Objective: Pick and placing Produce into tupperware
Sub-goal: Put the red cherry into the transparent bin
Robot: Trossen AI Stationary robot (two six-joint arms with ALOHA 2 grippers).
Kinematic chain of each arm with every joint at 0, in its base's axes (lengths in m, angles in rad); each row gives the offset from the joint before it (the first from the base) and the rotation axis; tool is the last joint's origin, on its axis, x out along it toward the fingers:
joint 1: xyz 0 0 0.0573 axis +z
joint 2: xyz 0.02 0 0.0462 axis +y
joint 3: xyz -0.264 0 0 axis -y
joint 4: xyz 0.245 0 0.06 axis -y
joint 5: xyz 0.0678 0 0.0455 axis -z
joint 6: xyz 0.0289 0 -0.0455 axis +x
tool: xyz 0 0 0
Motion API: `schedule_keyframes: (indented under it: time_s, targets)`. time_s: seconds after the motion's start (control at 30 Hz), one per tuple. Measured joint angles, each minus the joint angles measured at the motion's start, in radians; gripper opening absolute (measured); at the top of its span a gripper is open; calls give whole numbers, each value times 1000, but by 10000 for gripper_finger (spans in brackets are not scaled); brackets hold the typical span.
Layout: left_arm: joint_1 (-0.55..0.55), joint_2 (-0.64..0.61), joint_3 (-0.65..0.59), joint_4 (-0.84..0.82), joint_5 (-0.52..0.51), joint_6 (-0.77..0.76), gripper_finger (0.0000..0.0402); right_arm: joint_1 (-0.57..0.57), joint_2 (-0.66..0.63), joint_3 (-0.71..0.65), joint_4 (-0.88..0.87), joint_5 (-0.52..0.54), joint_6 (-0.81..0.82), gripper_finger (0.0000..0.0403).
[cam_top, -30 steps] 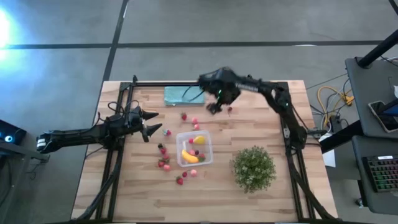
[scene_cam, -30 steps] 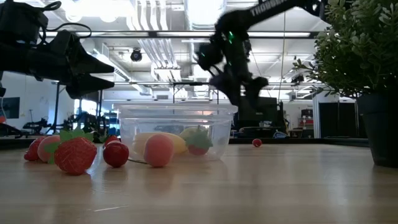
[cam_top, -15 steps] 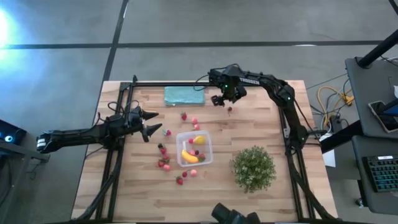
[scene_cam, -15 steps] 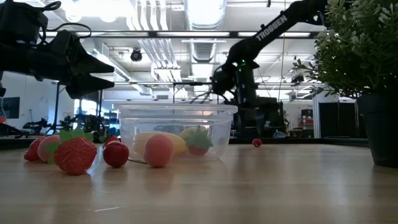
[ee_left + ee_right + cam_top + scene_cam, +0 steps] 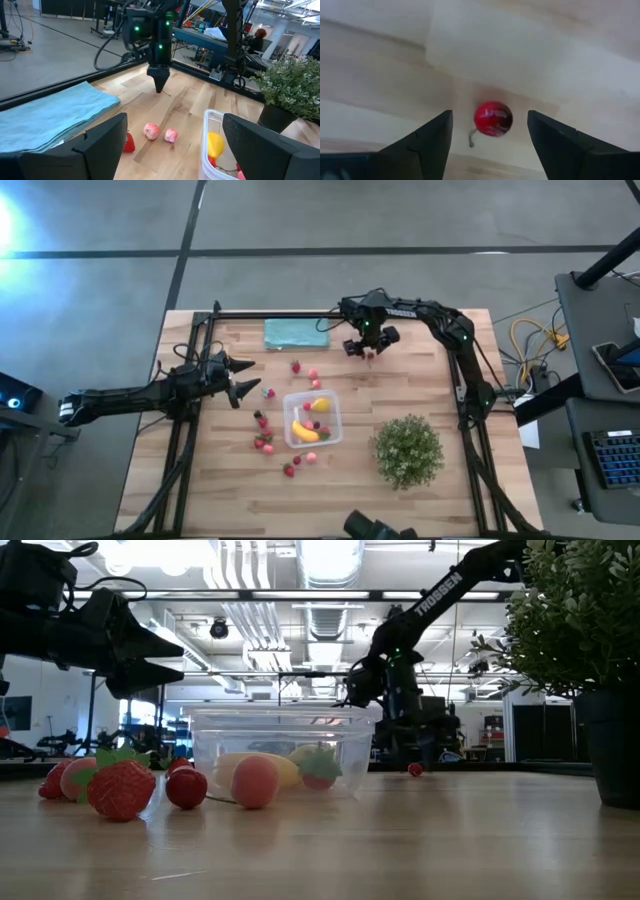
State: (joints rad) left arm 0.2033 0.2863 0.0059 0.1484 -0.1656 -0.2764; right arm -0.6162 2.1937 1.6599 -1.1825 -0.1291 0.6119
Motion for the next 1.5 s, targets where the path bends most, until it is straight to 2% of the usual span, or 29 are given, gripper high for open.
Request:
schedule_keyframes:
  time_s: [0.37,0.9,1.13,1.3,1.4,1.5]
  targets:
    - [0,0,0,0,0,0,314,4,-1,-32,27,7,8,202]
    - [0,0,0,0,0,0,314,10,-1,-19,16,21,5,102]
    - [0,0,0,0,0,0,314,20,-47,-21,-3,12,-10,89]
    - [0,1,0,0,0,0,314,83,-141,-15,-2,-93,-65,90]
    - [0,0,0,0,0,0,314,153,-203,-13,6,-219,-122,90]
    - [0,0,0,0,0,0,314,251,-241,-13,25,-284,-184,91]
